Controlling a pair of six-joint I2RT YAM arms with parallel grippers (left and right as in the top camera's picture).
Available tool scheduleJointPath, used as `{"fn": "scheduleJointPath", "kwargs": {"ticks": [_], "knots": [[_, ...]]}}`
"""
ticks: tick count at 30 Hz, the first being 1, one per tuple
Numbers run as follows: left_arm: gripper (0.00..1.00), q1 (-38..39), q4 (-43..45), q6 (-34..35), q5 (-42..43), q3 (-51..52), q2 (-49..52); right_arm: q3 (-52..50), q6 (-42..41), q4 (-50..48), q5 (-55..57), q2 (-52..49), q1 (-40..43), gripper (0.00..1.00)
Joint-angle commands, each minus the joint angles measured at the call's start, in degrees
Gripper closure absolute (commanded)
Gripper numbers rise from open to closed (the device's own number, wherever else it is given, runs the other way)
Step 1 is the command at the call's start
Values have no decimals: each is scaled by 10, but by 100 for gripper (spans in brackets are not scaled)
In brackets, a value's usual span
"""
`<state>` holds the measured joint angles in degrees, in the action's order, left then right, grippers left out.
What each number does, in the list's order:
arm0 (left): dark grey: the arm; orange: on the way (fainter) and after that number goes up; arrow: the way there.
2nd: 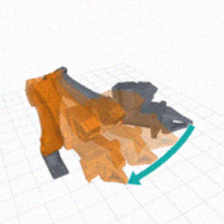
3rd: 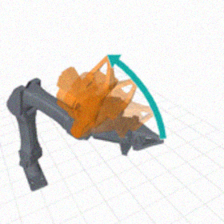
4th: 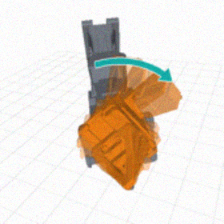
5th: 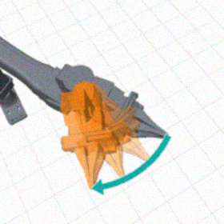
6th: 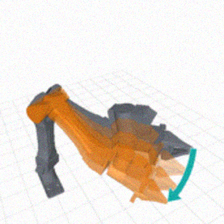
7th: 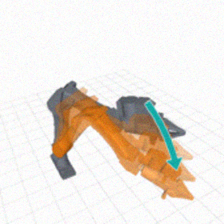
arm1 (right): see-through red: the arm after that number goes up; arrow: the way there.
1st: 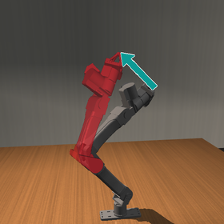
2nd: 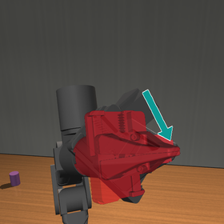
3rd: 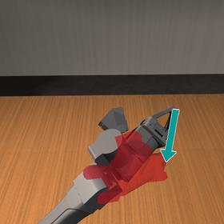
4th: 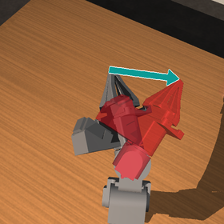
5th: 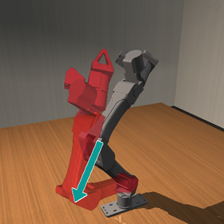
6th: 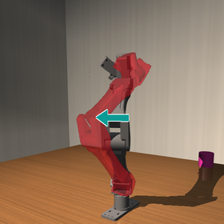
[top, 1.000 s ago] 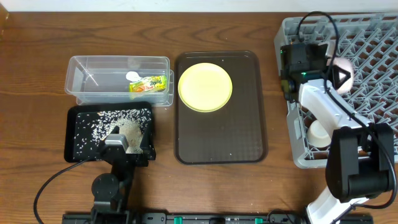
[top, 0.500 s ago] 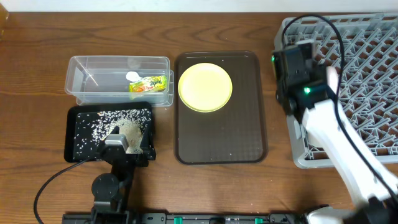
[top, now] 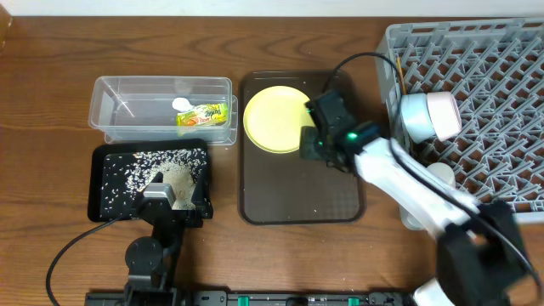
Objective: Sort waste into correct bins and load items into the dishwasher rack
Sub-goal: 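Grasp the edge of the yellow plate with the right gripper and lift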
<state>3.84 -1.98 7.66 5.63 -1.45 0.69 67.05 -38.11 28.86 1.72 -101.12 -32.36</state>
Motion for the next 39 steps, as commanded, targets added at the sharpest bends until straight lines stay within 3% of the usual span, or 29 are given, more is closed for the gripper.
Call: {"fn": "scheduleJointPath", "kwargs": {"ticks": [1, 8, 10, 12, 13, 18, 24, 34, 39], "knots": [[7, -2, -14, 0, 4, 12, -4, -4, -51, -56, 15, -59, 9, 46], [7, -2, -14, 0, 4, 12, -4, -4, -69, -120, 15, -139, 22, 57], [7, -2, -14, 0, 4, 12, -4, -4, -69, -120, 15, -146, 24, 71], [7, -2, -14, 0, 4, 12, -4, -4, -69, -103, 15, -146, 26, 93], [7, -2, -14, 0, 4, 12, -4, -4, -69, -92, 15, -142, 28, 98], [7, -2, -14, 0, 4, 12, -4, -4, -60, -35, 39, -98, 43, 99], [7, -2, -14, 0, 4, 12, -4, -4, 37, 19, 131, 49, 73, 99], [7, -2, -14, 0, 4, 12, -4, -4, 231, 56, 583, 301, 154, 99], [7, -2, -14, 0, 4, 12, -4, -4, 362, 14, 649, 298, 255, 99]]}}
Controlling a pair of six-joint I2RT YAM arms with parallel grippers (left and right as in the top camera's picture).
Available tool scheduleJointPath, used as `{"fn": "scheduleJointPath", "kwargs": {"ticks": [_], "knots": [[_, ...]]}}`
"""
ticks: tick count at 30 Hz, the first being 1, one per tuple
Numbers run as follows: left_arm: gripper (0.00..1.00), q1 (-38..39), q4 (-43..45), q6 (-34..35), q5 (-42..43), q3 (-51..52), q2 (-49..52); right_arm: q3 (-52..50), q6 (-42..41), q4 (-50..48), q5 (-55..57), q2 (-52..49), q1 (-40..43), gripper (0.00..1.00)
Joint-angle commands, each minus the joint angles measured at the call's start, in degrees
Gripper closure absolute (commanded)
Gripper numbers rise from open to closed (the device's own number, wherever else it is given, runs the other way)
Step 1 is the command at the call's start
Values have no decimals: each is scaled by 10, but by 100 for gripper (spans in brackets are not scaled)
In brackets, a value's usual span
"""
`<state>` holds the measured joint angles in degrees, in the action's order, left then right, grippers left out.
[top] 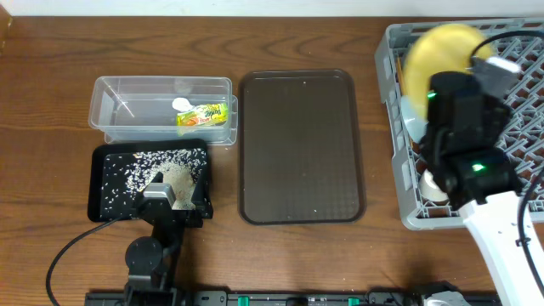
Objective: Sort waste into correct bins and load items into the dishwasher rack
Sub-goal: 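Grasp the edge of the yellow plate with the right gripper and lift, then stand the yellow plate upright in the dish rack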
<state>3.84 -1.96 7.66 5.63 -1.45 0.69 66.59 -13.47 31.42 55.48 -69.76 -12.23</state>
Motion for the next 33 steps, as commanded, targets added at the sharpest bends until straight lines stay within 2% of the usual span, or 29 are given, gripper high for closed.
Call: {"fn": "scheduleJointPath", "kwargs": {"ticks": [1, 5, 11, 18, 30, 33], "knots": [[7, -2, -15, 0, 4, 12, -4, 1, 124, -19, 111, -21, 74, 99], [7, -2, -14, 0, 4, 12, -4, 1, 158, -58, 111, -58, 147, 99], [7, -2, -15, 0, 4, 12, -4, 1, 243, -128, 111, -136, 190, 99], [7, -2, -15, 0, 4, 12, -4, 1, 340, -208, 109, -217, 188, 99], [7, -2, -14, 0, 4, 12, -4, 1, 421, -212, 35, -262, 119, 98], [7, -2, -15, 0, 4, 12, -4, 1, 426, -212, 34, -262, 99, 91]]}}
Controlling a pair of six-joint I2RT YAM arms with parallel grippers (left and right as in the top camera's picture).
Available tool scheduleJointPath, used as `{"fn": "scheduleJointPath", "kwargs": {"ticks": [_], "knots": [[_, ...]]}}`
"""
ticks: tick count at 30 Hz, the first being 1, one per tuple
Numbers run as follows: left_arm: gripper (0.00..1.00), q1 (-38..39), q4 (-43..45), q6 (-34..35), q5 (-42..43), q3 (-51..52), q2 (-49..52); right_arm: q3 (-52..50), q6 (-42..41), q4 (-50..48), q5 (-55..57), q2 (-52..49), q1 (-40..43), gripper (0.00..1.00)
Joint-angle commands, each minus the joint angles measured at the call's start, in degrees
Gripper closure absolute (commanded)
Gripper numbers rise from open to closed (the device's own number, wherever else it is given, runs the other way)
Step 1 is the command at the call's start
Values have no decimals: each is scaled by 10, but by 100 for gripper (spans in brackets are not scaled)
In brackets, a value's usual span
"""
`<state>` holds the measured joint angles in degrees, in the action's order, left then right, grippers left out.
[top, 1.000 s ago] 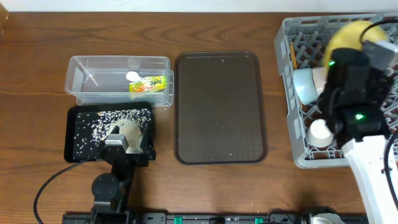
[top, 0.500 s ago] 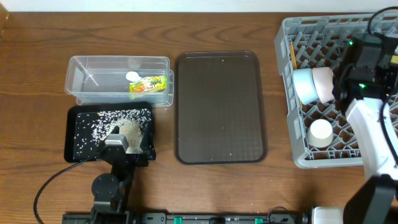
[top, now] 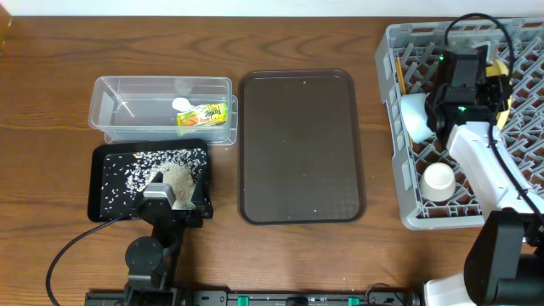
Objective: Sort waste into correct bins and load items into the dishwasher rack
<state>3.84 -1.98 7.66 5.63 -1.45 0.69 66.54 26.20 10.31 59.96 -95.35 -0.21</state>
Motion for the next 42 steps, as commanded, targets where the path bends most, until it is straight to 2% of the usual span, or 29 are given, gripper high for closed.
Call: {"fn": "scheduleJointPath", "kwargs": {"ticks": [1, 2, 5, 6, 10, 15, 20, 22, 23, 25, 29, 36, 42], "knots": [[7, -2, -14, 0, 4, 12, -4, 1, 29, 0, -11, -6, -28, 88], [7, -2, -14, 0, 4, 12, -4, 1, 29, 3, -11, -6, -38, 81], [7, -2, -14, 0, 4, 12, -4, 1, 25, 9, -11, -5, -69, 47], [7, -2, -14, 0, 4, 12, -4, 1, 19, 13, -9, -5, -83, 41], [7, -2, -14, 0, 4, 12, -4, 1, -35, 36, -3, 9, -136, 28], [7, -2, -14, 0, 4, 12, -4, 2, -89, 98, -63, 55, -204, 25], [7, -2, -14, 0, 4, 12, -4, 2, -188, 175, -218, 137, -270, 24], [7, -2, -14, 0, 4, 12, -4, 2, -238, 208, -309, 173, -295, 23], [7, -2, -14, 0, 4, 12, -4, 2, -266, 224, -367, 191, -308, 18], [7, -2, -14, 0, 4, 12, -4, 2, -319, 245, -489, 220, -328, 1], [7, -2, -14, 0, 4, 12, -4, 2, -417, 246, -713, 251, -360, 1], [7, -2, -14, 0, 4, 12, -4, 2, -499, 262, -813, 252, -384, 1], [7, -2, -14, 0, 4, 12, -4, 2, -470, 296, -830, 283, -337, 1]]}}
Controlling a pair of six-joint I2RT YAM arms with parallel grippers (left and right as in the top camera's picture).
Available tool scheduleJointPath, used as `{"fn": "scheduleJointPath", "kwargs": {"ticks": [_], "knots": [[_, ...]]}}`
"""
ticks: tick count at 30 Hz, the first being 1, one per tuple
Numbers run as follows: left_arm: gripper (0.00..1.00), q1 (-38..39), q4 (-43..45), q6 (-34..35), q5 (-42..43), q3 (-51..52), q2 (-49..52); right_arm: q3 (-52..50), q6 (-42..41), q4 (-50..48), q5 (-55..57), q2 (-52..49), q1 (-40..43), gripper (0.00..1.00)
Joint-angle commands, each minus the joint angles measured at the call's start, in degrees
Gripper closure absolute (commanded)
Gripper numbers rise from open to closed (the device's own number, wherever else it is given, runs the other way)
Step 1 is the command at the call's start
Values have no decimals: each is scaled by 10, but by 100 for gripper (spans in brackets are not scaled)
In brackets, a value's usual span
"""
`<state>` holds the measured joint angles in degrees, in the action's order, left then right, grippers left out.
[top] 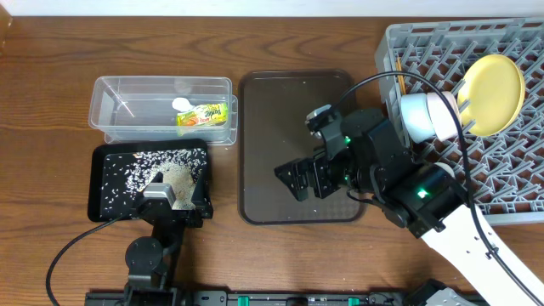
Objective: Sort waste into correct bins and load items into the dishwasher rack
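The yellow plate (491, 82) stands on edge among the tines of the grey dishwasher rack (510, 183), upper right. A white and pink cup (429, 115) lies in the rack to its left. My right gripper (299, 180) hovers open over the lower middle of the brown tray (272, 110), holding nothing. The tray carries only a few crumbs. My left gripper (174, 197) rests at the near edge of the black bin (100, 183), which holds scattered rice; its jaws are not readable from above.
A clear plastic bin (115, 93) behind the black one holds a yellow packet (202, 115) and a small white piece (180, 104). The right arm's cable arcs over the rack's left wall. Bare wooden table surrounds everything.
My right gripper has left the rack and now sits over the brown tray, empty. The yellow plate stays upright in the rack's upper right.
My right gripper was at the yellow plate's edge on the brown tray. Then it held the plate aloft above the rack, the tray bare. Then it was down in the rack's upper part with the plate. Now the plate stands there and the gripper is back over the tray.
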<state>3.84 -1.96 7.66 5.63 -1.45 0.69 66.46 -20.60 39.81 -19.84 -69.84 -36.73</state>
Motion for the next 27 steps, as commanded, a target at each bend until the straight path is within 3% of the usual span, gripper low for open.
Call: {"fn": "scheduleJointPath", "kwargs": {"ticks": [1, 4, 11, 17, 27], "knots": [[7, -2, -15, 0, 4, 12, -4, 3, 8, 1, -35, 44, 44, 1], [7, -2, -15, 0, 4, 12, -4, 3, 55, 9, -43, 98, 86, 1], [7, -2, -15, 0, 4, 12, -4, -5, 253, 93, 35, 230, 136, 1], [7, -2, -14, 0, 4, 12, -4, -95, 275, 82, 50, 356, 200, 1], [7, -2, -15, 0, 4, 12, -4, -368, 275, -78, 35, 553, 267, 1]]}}
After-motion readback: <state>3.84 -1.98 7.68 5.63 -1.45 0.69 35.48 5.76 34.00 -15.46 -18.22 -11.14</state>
